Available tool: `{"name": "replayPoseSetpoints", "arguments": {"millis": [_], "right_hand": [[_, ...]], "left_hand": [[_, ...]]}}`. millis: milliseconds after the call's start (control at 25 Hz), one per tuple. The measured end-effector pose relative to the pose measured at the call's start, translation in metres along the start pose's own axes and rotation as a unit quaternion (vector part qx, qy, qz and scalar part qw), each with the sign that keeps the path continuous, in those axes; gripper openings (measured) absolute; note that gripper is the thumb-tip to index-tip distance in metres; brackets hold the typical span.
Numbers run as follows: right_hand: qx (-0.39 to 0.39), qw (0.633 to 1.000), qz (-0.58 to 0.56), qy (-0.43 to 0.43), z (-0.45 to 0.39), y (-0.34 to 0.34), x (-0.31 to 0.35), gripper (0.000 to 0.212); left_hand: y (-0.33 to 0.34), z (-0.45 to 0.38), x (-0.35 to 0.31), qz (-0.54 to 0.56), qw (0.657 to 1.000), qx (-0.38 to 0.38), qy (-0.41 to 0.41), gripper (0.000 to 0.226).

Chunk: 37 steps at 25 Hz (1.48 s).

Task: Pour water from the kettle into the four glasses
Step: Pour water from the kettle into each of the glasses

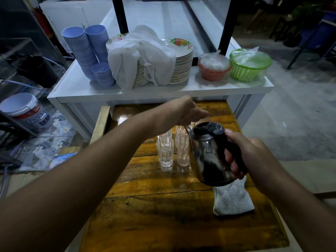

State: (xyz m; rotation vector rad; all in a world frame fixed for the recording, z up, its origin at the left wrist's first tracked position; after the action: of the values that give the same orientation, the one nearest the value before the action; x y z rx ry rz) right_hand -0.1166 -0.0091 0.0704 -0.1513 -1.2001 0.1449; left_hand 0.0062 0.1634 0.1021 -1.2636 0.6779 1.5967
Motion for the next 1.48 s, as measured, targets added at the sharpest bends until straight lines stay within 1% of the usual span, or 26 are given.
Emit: {"name": "replayPoseSetpoints", "arguments": {"millis": [120, 280, 440, 560, 720, 880, 1040, 1240, 1480], "right_hand": [[0.003, 0.999, 0.004, 0.032, 0.007, -0.007, -0.017, 0.065], [0.014, 0.998, 0.029, 0.062, 0.006, -0.011, -0.027, 0.063], [0.035, 0.994, 0.073, 0.077, -0.002, -0.014, -0.017, 0.062], [0.051, 0.987, 0.118, 0.092, -0.01, -0.017, -0.005, 0.061], [0.077, 0.978, 0.162, 0.105, -0.018, -0.017, 0.007, 0.06], [0.092, 0.966, 0.207, 0.122, -0.026, -0.017, 0.017, 0.059], [0.082, 0.956, 0.259, 0.112, -0.032, -0.016, 0.027, 0.059], [0.085, 0.934, 0.328, 0.11, -0.042, -0.011, 0.039, 0.06], [0.098, 0.918, 0.367, 0.117, -0.05, -0.004, 0.048, 0.058]], "left_hand": [[0.015, -0.01, 0.015, -0.004, 1.0, 0.015, -0.012, 0.07], [0.027, -0.022, 0.032, -0.006, 0.999, 0.007, -0.033, 0.058], [0.027, -0.029, 0.043, -0.029, 0.998, -0.008, -0.051, 0.056], [0.027, -0.031, 0.046, -0.016, 0.997, -0.017, -0.069, 0.055], [0.024, -0.03, 0.048, -0.011, 0.997, -0.036, -0.068, 0.052], [0.018, -0.028, 0.056, -0.031, 0.996, -0.049, -0.066, 0.06], [0.018, -0.025, 0.053, 0.007, 0.997, -0.062, -0.051, 0.053], [0.017, -0.021, 0.06, 0.04, 0.996, -0.062, -0.043, 0.07], [0.017, -0.013, 0.063, 0.094, 0.992, -0.072, -0.035, 0.072]]}}
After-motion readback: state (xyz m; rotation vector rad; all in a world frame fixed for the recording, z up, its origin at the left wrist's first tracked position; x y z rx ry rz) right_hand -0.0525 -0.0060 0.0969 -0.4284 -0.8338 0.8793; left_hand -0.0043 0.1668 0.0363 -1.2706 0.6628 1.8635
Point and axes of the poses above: each hand's wrist, its own z-axis away from the middle knuckle, its own y-axis out of the palm, x = y × z, the point moved 3 cm from there along -z, towards the middle knuckle, and after that the axes turned 12 degrees about x, right-handed, at the moved point
